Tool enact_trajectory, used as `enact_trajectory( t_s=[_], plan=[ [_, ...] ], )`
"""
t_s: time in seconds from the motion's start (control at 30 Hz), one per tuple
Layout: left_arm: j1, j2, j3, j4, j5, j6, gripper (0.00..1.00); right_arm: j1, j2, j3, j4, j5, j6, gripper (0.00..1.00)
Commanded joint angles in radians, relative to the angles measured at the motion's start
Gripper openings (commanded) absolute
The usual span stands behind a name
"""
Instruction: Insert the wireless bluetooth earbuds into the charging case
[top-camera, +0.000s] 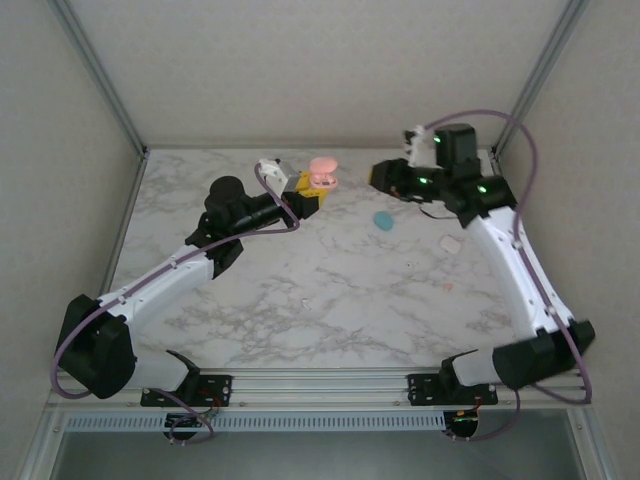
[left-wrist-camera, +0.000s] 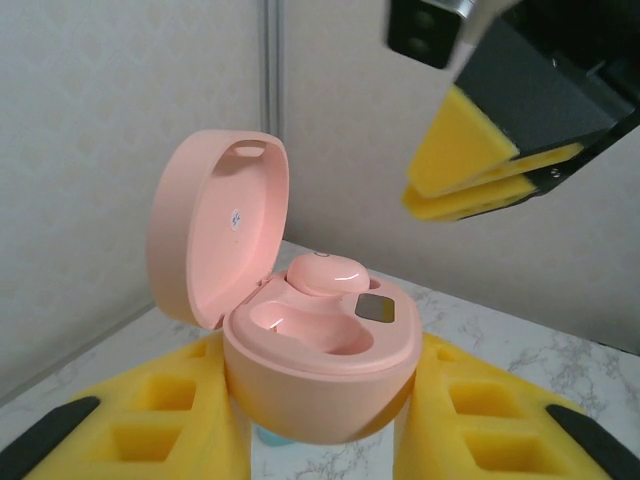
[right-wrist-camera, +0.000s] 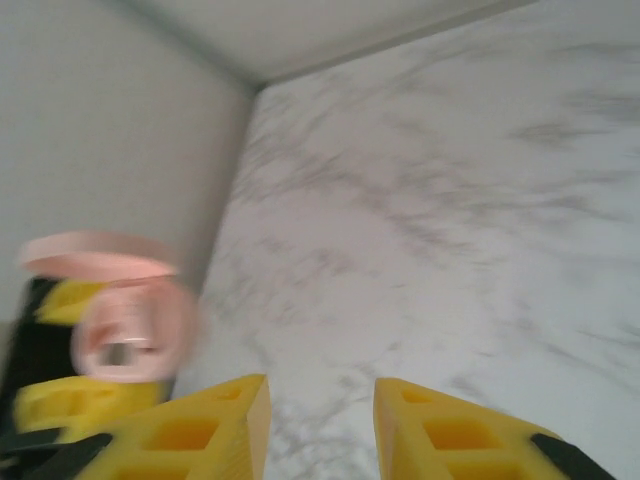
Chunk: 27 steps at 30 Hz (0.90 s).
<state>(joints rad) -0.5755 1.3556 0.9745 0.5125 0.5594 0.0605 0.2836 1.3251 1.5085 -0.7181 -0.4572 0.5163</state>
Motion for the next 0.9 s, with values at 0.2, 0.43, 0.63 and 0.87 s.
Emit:
enact_trajectory(
  t_s=[0.2,0.43,0.63,0.87],
  plan=[
    [-0.010,-0.041,-0.002,0.037,-0.021,-0.001,0.18,-0.428,-0.138,-0.567,-0.097,0.229,0.177,0.35],
    [-0.010,-0.032,0.006,0.035,-0.015,-0.001,0.18,-0.491,0.022,-0.648,-0.062,0.291,0.123,0.38],
    [-0.011,-0.023,0.013,0.032,-0.013,-0.009,0.18,-0.491,0.120,-0.621,-0.043,0.377,0.077,0.38],
    [-0.011,-0.023,0.010,0.024,-0.021,-0.005,0.18,-0.492,0.205,-0.619,0.001,0.366,0.064,0.38]
  ],
)
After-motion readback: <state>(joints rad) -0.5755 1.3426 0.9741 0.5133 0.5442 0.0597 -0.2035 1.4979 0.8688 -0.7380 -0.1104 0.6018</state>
